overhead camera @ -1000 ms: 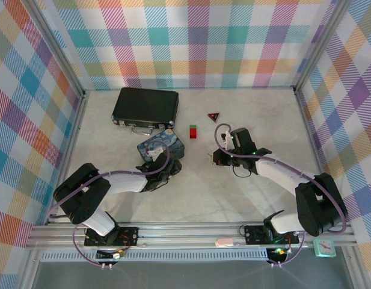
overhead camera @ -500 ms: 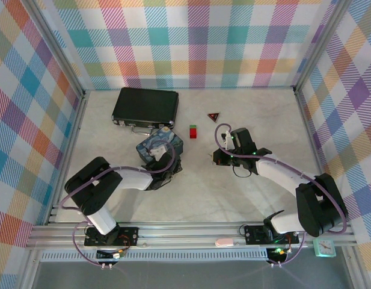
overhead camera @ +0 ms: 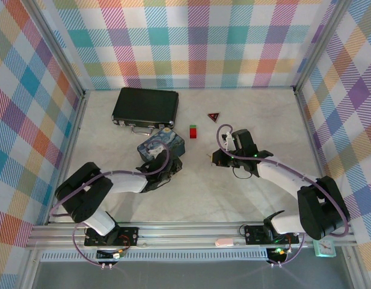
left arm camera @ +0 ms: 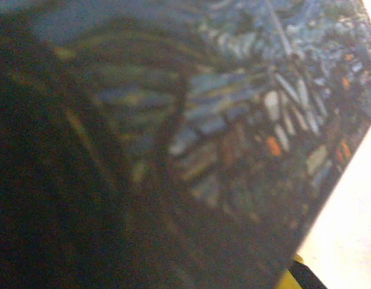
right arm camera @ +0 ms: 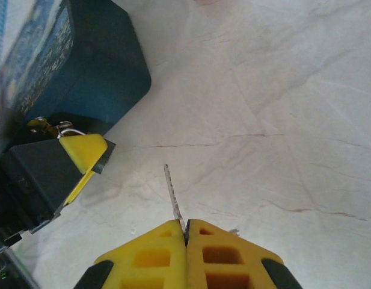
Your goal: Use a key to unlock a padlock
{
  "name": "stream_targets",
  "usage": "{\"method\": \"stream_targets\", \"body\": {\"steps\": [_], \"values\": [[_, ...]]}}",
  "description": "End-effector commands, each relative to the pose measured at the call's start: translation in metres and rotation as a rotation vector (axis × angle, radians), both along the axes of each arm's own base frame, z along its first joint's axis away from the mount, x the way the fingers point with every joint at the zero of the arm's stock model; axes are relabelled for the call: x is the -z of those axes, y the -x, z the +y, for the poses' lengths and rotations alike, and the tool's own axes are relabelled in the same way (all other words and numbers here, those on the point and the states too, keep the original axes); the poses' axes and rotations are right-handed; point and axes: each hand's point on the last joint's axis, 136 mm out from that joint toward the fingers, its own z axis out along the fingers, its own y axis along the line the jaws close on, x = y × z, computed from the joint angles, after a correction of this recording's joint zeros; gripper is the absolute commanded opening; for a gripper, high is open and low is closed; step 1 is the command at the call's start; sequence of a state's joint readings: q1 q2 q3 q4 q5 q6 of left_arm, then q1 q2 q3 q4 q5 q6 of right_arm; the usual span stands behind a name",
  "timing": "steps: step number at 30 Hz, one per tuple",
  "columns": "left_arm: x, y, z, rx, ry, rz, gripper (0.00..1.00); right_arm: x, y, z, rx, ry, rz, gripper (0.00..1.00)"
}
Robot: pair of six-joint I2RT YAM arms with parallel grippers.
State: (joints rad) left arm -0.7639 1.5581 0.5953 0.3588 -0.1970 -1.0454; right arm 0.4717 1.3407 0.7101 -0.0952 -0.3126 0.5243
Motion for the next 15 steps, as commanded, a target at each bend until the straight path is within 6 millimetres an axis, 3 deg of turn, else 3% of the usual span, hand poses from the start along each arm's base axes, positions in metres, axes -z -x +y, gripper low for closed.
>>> {"method": "stream_targets", "body": {"steps": [1,5,15], "values": [[-0.032,0.001,-0.015,0.019,0.179,-0.038,0.00,-0.015,0.006,0.023,-0.055,-0.156,0.018,0.00],[-0.046,0.004,-0.021,0.010,0.312,-0.056,0.00,-0.021,0.012,0.042,-0.094,-0.328,0.069,0.00],[-0.056,0.004,-0.029,0.013,0.602,-0.105,0.00,0.004,0.027,0.069,-0.146,-0.475,0.160,0.00]]}}
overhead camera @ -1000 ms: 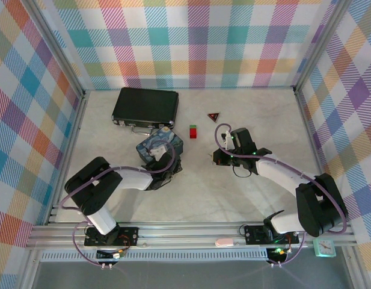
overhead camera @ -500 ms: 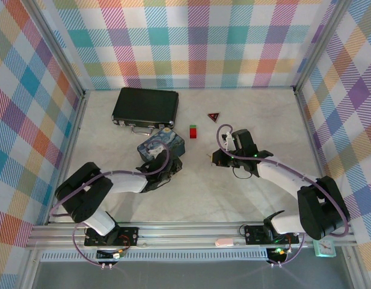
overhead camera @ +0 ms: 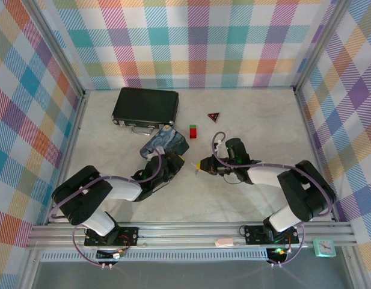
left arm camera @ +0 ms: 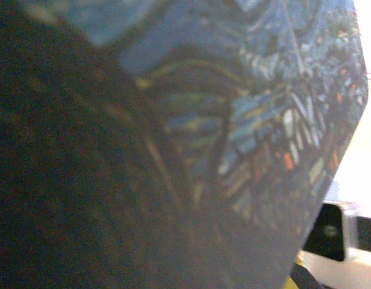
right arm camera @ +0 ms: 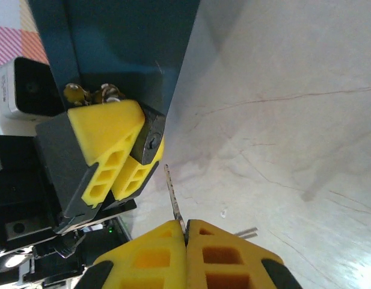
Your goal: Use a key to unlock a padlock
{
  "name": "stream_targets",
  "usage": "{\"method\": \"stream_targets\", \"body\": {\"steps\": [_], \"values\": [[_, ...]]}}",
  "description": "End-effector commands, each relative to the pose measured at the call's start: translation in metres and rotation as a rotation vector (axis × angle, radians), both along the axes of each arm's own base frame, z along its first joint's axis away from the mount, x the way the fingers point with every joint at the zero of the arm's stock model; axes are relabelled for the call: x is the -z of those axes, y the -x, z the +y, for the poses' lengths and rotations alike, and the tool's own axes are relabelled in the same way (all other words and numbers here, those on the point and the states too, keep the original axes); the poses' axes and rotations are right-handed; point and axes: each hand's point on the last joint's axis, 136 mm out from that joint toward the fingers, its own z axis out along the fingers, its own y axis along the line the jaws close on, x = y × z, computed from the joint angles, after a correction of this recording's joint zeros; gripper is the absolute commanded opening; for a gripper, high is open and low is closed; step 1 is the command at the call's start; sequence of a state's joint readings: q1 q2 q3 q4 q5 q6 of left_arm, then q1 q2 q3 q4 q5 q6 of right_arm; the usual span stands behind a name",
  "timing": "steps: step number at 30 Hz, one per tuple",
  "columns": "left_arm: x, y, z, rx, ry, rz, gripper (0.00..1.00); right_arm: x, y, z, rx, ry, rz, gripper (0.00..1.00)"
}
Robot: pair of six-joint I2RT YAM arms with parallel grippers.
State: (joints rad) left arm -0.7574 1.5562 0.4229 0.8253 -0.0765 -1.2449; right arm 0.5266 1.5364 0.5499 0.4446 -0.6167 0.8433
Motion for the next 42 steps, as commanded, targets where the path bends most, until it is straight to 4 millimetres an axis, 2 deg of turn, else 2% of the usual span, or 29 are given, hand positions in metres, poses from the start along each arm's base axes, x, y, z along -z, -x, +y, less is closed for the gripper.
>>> {"method": "stream_targets", "body": {"steps": [1,4,7,12,18,24,35,42], "values": [[-0.027,-0.004,-0.010,0.019,0.243,-0.044,0.00,-0.014,-0.001,0.013,-0.032,-0.129,-0.017,0.00],[-0.025,-0.004,-0.011,0.024,0.322,-0.045,0.00,-0.012,-0.001,0.017,-0.046,-0.163,-0.015,0.00],[-0.014,-0.002,-0.011,0.019,0.353,0.002,0.00,-0.012,-0.001,0.017,-0.049,-0.169,-0.019,0.00],[-0.015,0.001,-0.009,0.028,0.376,0.028,0.00,-0.008,0.001,0.011,-0.032,-0.124,-0.029,0.00],[-0.004,0.007,-0.005,0.042,0.389,0.099,0.00,-0.017,0.003,0.007,-0.028,-0.119,-0.063,0.00],[-0.006,0.006,-0.007,0.058,0.386,0.091,0.00,-0.024,0.006,0.004,-0.027,-0.118,-0.087,0.00],[-0.008,0.005,-0.009,0.072,0.374,0.077,0.00,-0.036,0.003,0.015,-0.060,-0.145,-0.104,0.00],[-0.010,0.004,-0.009,0.073,0.374,0.069,0.00,-0.033,-0.002,0.020,-0.065,-0.139,-0.092,0.00]]}}
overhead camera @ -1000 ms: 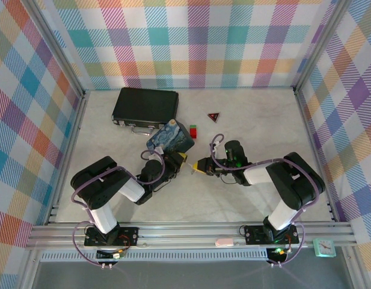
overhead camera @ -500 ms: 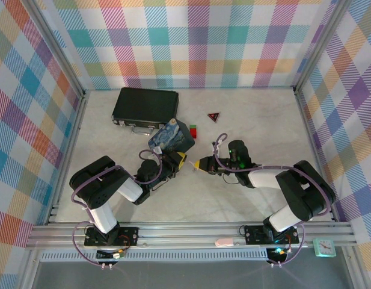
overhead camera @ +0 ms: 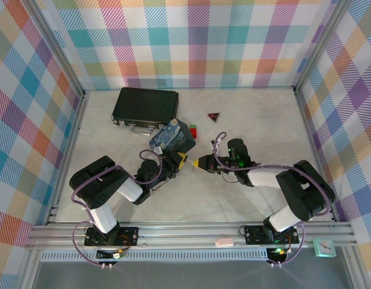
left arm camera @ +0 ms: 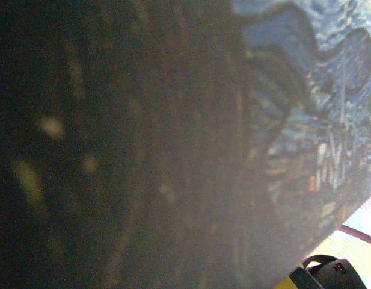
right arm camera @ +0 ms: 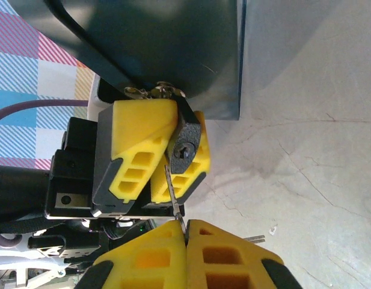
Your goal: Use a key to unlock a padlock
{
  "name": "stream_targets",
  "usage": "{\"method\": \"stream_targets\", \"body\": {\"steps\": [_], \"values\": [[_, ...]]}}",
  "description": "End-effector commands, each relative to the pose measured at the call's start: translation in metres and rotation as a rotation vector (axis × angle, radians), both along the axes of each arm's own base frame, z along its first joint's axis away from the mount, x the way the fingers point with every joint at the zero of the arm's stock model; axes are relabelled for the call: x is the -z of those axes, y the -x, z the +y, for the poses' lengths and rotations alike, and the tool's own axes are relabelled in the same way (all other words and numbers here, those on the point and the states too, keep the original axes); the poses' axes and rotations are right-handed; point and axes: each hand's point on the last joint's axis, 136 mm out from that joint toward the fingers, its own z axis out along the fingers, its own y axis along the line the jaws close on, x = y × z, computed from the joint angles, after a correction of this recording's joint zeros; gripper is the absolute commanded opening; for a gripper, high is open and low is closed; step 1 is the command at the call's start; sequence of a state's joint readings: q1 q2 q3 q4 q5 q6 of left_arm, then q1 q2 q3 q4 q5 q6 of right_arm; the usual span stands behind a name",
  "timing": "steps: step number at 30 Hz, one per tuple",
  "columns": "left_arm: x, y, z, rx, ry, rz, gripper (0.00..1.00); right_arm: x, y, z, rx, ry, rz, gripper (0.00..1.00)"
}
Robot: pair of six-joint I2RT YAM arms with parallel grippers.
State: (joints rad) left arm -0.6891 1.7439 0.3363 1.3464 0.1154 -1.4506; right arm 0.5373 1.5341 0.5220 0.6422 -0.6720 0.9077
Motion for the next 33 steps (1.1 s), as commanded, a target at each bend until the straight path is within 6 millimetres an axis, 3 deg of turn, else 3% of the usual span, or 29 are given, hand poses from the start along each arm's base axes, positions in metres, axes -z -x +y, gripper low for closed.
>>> {"method": "stream_targets", "body": {"steps": [1,9,33], "values": [[0.010,0.006,-0.001,0.026,0.024,0.083,0.00,-0.005,-0.003,0.008,-0.033,-0.015,-0.018,0.00],[0.007,0.005,-0.001,0.022,0.029,0.075,0.00,0.002,-0.005,0.009,-0.029,-0.003,-0.002,0.00],[0.001,0.012,-0.012,0.089,0.020,0.045,0.00,-0.003,-0.020,0.018,0.011,0.002,0.043,0.00]]}}
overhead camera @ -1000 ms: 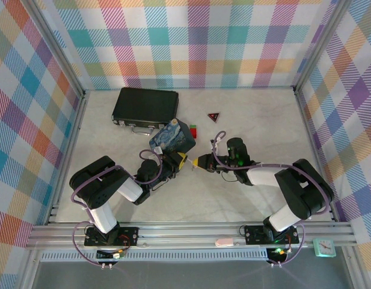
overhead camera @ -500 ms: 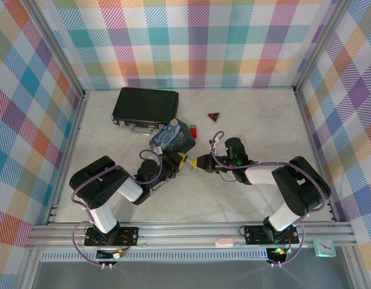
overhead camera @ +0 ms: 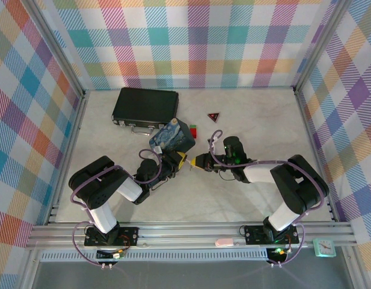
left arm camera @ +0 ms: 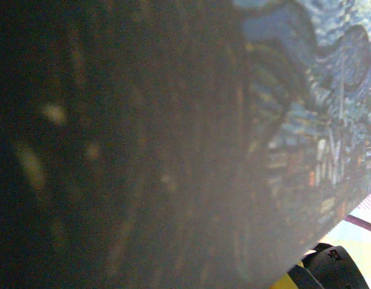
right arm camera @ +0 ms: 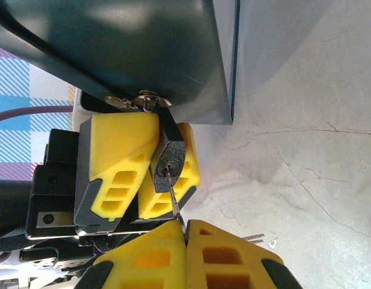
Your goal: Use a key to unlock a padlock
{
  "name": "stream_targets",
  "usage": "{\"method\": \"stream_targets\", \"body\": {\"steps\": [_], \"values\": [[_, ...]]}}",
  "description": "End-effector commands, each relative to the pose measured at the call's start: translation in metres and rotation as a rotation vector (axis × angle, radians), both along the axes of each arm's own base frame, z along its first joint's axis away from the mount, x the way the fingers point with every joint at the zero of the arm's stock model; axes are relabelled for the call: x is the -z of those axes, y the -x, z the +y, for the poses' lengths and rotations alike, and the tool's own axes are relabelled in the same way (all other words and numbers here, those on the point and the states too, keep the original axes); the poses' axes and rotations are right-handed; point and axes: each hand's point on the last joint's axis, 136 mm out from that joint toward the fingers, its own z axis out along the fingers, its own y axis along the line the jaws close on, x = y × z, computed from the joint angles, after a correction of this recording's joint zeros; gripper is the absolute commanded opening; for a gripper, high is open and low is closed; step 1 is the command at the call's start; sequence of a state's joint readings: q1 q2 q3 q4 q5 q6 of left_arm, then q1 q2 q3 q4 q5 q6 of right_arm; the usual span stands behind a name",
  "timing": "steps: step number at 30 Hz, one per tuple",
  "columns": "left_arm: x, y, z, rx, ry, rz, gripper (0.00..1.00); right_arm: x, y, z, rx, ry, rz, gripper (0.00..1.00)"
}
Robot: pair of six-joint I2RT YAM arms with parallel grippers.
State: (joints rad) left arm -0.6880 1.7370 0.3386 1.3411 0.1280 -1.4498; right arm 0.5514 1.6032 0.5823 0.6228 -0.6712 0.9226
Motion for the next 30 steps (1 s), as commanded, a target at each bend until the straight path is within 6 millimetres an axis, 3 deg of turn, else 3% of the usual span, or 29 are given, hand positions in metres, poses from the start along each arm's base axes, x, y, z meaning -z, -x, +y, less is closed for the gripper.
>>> {"method": "stream_targets", "body": {"steps": [1,8,16,22,30], "values": [[0.002,0.012,-0.013,0.091,0.013,0.044,0.00,-0.011,-0.014,0.009,0.022,-0.013,0.019,0.00],[0.005,0.021,-0.018,0.137,-0.042,0.039,0.00,-0.026,-0.025,0.014,0.054,-0.035,0.059,0.00],[-0.009,0.023,-0.027,0.183,-0.082,-0.007,0.00,-0.021,-0.035,0.019,0.078,-0.046,0.067,0.00],[-0.010,0.027,-0.032,0.222,-0.096,-0.016,0.00,-0.018,-0.044,0.020,0.084,0.000,-0.037,0.00],[-0.016,0.026,-0.042,0.232,-0.083,-0.044,0.00,-0.022,-0.049,0.038,0.153,-0.101,0.110,0.00]]}}
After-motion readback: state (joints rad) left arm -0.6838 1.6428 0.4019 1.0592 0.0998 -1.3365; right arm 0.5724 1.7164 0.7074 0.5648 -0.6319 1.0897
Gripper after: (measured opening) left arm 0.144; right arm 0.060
